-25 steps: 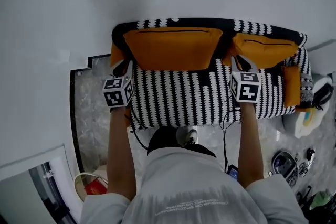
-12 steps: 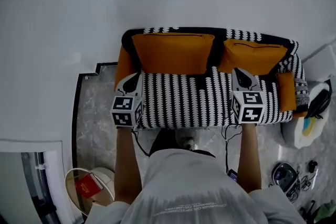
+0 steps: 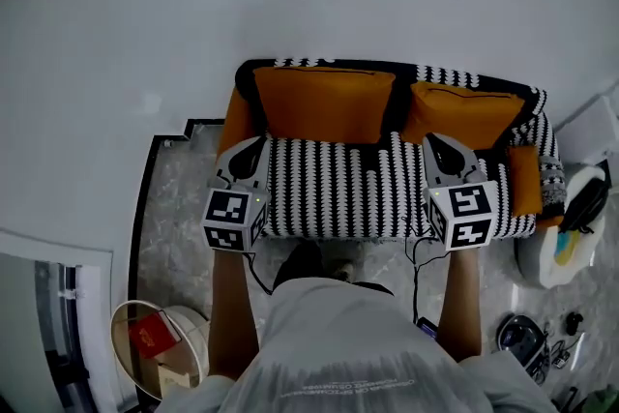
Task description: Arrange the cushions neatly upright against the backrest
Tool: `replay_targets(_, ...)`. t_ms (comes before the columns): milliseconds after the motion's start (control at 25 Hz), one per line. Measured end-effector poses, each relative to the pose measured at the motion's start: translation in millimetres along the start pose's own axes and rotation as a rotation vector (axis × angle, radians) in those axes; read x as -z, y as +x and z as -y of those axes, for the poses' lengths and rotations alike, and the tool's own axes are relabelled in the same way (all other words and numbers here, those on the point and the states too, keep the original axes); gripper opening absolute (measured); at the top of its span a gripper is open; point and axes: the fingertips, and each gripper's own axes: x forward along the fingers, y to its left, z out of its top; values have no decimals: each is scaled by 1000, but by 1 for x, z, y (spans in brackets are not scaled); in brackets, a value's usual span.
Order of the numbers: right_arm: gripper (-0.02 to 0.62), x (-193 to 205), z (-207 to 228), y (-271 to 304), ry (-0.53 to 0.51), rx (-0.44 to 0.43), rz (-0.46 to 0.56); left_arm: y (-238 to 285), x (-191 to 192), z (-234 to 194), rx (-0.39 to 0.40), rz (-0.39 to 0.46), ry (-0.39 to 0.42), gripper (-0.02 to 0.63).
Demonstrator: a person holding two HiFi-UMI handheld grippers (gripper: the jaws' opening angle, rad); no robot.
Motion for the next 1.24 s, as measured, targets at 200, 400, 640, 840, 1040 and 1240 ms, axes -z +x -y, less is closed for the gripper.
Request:
replay_targets(200,3,-22,-14,-17,-28,-15,29,-21,-25,11,11,52,36,20)
replay_targets(400,3,-28,-22,-24,-67,-27,37,-29,-28,20,18,55,45,20)
replay_targets(640,3,-24,-24,-25,-75,-24,22,-30,-32,23,29,65,41,20)
replay_targets(840,3,-18,-20,-22,-63,-12,11,-25,-29,24,42,61,39,20)
replay_targets(1040,3,-10,-17,-14,-61,-14,-17,-16,-24,24,51,47,36,20)
replay_targets(1240,3,-6,-12,-5,-55,-11,-25,-6,-17,19,41,26,7,20)
